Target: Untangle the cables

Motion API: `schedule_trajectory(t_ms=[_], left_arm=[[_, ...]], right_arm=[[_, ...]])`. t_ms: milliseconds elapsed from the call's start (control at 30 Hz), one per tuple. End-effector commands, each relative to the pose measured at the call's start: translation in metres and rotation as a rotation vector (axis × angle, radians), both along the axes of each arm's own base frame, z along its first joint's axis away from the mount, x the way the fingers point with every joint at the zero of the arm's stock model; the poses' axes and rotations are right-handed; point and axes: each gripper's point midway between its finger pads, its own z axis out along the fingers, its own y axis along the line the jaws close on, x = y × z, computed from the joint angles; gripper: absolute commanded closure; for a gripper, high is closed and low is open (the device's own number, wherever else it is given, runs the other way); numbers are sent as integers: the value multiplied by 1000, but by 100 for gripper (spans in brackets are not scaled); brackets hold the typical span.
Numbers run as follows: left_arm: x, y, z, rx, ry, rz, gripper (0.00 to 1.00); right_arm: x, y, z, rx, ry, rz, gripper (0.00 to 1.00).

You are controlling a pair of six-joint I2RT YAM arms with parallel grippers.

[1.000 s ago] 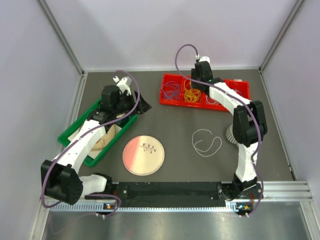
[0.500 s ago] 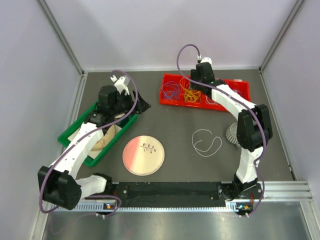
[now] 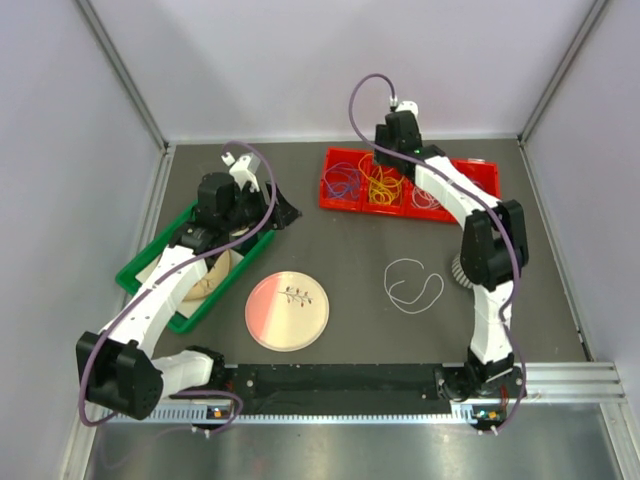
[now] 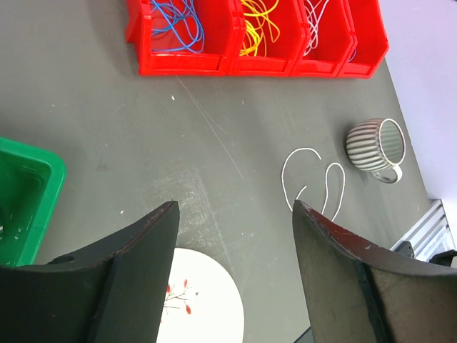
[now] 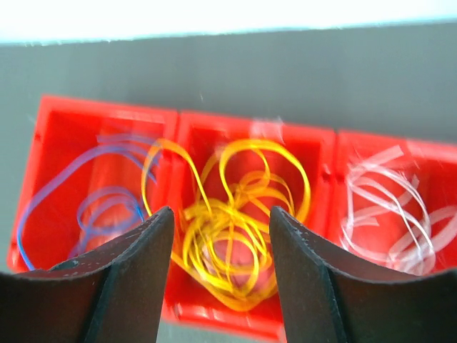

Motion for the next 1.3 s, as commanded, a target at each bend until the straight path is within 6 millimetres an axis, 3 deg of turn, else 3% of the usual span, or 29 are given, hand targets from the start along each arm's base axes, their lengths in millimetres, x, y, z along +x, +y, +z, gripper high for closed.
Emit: schedule_trajectory(t_ms=[0,67,133,300,367,567,767,1000,1100,1267], left_arm=[[-3,3,15,1,-53,-4,30],[-3,6,15,8,-58,5,30],[-4,7,15,14,-56,9,30],[-3,8,14,17,-52,16,30],[-2,8,16,17,-53,16,30],[-2,7,16,11,-52,14,30],[-1,5,14,5,-45,6,30],[-2,3,17,-8,-45,1,30],[-3,4,16,-5,-47,3,30],[-4,5,17,-5,-46,8,30]], right_arm=[[20,17,-9,13,8,7,45],[27,20,-6,19,-2,4,47],[31,18,-12,16,6,-18,55],[32,17,-13,15,4,-32,95],[30,16,-15,10,10,-34,100],[16,-2,-22,-26,28,-95,100],[-8,-20,-46,-67,80,-141,100],[-19,-22,-64,-63,108,-141,100],[-21,-22,-59,-44,101,-154,98],[-18,-19,-35,-5,55,-144,78]])
